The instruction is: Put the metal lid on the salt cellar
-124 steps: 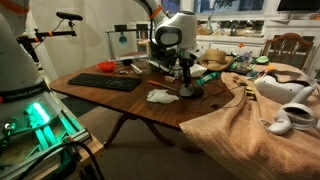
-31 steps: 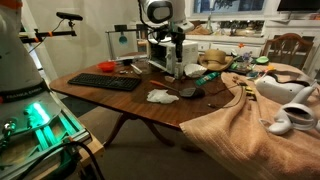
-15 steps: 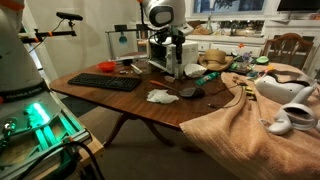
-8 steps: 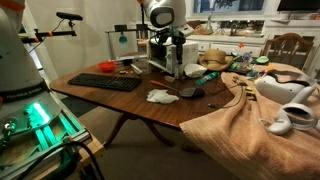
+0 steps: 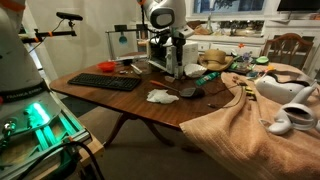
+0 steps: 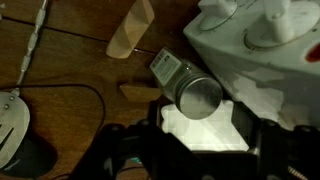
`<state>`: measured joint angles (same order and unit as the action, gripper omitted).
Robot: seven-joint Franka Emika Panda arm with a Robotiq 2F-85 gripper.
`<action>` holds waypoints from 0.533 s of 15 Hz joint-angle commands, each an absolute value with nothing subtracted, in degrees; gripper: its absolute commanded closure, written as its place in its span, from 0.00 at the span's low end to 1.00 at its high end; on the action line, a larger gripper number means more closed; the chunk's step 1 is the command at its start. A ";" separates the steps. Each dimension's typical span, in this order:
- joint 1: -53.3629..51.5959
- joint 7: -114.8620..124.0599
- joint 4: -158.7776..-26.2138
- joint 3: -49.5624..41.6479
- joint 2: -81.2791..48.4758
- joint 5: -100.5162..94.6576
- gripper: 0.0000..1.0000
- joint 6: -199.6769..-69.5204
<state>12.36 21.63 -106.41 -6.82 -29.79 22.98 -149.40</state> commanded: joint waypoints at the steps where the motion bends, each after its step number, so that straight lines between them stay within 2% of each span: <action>1: 11.70 22.00 -106.52 -7.47 -29.18 22.42 0.00 -148.84; 8: 14.52 16.66 -107.85 -7.93 -26.38 22.20 0.00 -146.29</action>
<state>12.78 19.23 -107.05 -7.37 -27.95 22.53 -148.98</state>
